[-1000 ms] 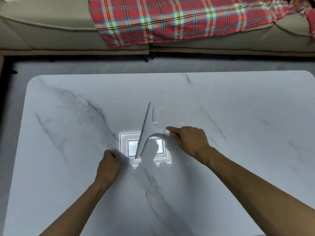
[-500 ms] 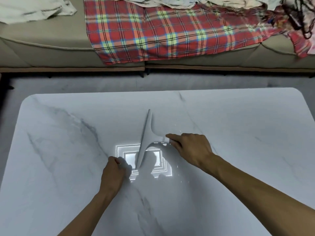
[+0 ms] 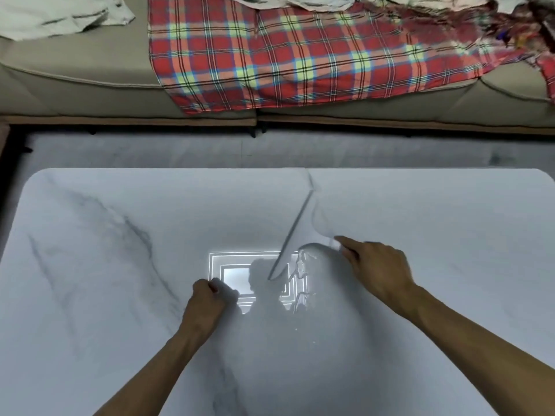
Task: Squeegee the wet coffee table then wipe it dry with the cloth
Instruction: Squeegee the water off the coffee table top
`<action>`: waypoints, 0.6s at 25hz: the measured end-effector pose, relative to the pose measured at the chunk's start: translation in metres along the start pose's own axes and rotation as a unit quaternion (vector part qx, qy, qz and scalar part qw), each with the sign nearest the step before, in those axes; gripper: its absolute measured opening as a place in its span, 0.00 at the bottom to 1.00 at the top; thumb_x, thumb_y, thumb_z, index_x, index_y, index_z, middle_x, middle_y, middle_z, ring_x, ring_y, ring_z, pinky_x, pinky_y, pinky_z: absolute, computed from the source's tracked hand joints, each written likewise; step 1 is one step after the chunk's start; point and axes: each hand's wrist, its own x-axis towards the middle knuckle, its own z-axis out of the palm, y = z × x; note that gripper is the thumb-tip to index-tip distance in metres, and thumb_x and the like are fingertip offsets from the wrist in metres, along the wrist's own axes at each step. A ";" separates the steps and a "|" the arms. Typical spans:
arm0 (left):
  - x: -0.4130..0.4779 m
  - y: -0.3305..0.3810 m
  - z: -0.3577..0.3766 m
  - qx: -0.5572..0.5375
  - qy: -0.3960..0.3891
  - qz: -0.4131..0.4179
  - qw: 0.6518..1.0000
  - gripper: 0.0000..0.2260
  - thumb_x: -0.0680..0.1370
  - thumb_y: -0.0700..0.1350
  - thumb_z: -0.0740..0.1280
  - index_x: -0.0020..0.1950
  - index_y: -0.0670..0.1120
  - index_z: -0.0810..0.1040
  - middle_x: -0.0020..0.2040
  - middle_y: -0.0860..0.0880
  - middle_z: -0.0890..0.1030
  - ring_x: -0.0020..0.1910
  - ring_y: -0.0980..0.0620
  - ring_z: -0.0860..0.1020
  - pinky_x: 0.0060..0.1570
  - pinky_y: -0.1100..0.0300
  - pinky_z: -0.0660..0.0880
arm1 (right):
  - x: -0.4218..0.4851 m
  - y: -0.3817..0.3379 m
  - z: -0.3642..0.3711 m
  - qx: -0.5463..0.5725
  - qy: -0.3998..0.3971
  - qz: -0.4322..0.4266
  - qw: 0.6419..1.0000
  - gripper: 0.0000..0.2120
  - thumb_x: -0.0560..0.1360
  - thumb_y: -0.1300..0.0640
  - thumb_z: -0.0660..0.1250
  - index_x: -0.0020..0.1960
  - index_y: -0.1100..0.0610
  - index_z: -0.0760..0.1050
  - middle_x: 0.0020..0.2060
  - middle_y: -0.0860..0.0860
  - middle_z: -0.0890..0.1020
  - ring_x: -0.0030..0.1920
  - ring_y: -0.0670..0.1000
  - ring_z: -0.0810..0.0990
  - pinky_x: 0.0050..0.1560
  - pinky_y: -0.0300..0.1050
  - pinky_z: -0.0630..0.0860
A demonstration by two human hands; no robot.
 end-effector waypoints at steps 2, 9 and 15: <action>0.012 0.019 0.013 -0.028 0.015 0.007 0.999 0.15 0.75 0.37 0.61 0.29 0.47 0.63 0.32 0.46 0.71 0.29 0.48 0.69 0.28 0.61 0.67 | -0.023 0.032 -0.012 -0.048 0.011 0.021 0.999 0.18 0.82 0.45 0.47 0.70 0.34 0.63 0.41 0.44 0.81 0.42 0.53 0.81 0.37 0.45 0.68; 0.042 0.033 0.031 0.087 -0.005 0.041 0.995 0.07 0.77 0.40 0.63 0.46 0.51 0.68 0.69 0.38 0.65 0.53 0.48 0.64 0.61 0.51 0.70 | 0.064 -0.050 -0.039 0.008 0.019 -0.119 0.993 0.17 0.83 0.44 0.47 0.69 0.36 0.65 0.47 0.48 0.82 0.47 0.57 0.81 0.41 0.46 0.67; 0.057 0.025 0.036 0.112 -0.031 0.047 0.992 0.14 0.78 0.39 0.61 0.39 0.56 0.64 0.76 0.38 0.54 0.74 0.37 0.59 0.64 0.50 0.65 | 0.130 -0.155 -0.011 0.026 -0.013 -0.189 0.981 0.14 0.82 0.52 0.55 0.64 0.41 0.71 0.49 0.53 0.83 0.48 0.59 0.81 0.42 0.47 0.70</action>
